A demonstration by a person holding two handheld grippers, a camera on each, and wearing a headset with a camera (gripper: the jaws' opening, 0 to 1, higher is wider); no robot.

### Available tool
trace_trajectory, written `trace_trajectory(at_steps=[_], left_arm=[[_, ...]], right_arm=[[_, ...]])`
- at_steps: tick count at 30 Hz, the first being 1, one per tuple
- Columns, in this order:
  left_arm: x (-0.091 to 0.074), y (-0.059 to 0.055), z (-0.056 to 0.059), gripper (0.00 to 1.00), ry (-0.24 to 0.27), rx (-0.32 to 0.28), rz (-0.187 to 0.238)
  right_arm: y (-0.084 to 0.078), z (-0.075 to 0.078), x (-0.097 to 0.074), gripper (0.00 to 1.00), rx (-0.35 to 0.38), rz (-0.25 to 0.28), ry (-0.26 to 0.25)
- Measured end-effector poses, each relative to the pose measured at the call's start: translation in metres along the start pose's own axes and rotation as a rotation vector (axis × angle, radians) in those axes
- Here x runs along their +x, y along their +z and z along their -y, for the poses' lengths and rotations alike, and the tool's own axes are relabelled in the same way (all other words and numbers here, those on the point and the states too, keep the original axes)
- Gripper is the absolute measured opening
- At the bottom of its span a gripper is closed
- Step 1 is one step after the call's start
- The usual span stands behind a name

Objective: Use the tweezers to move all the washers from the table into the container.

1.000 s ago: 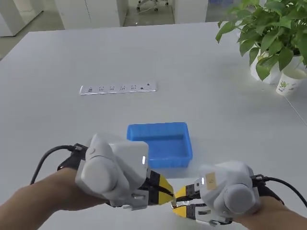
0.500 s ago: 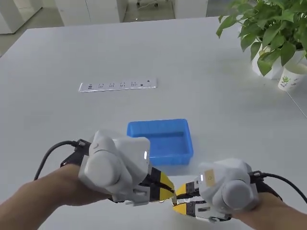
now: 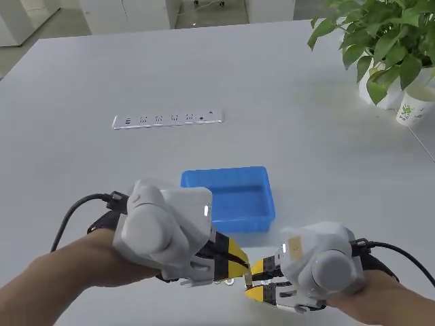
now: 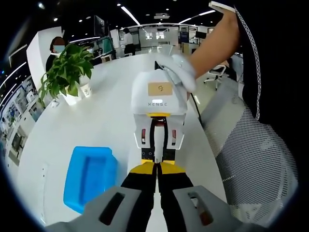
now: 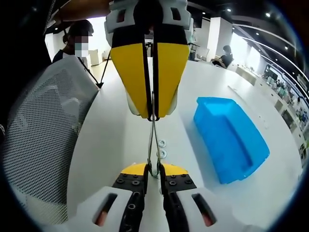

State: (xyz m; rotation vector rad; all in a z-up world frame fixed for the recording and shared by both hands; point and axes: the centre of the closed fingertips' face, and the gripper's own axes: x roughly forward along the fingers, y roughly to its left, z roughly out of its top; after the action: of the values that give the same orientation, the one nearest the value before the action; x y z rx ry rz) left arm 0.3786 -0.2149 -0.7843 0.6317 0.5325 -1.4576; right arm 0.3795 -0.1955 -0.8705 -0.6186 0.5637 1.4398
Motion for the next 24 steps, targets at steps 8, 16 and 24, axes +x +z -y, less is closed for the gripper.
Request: trace_trajectory(at_steps=[8, 16, 24], left_arm=[[0.0010, 0.0013, 0.0002, 0.04, -0.008, -0.017, 0.009], [0.0024, 0.0020, -0.0059, 0.04, -0.007, -0.052, 0.016], [0.0025, -0.0005, -0.0061, 0.04, -0.016, -0.078, 0.013]], right_arm=[[-0.0002, -0.0003, -0.0012, 0.13, 0.007, 0.002, 0.003], [0.0014, 0.0012, -0.0047, 0.14, 0.026, 0.013, -0.002], [0.0039, 0.0014, -0.0058, 0.14, 0.039, 0.024, -0.003]])
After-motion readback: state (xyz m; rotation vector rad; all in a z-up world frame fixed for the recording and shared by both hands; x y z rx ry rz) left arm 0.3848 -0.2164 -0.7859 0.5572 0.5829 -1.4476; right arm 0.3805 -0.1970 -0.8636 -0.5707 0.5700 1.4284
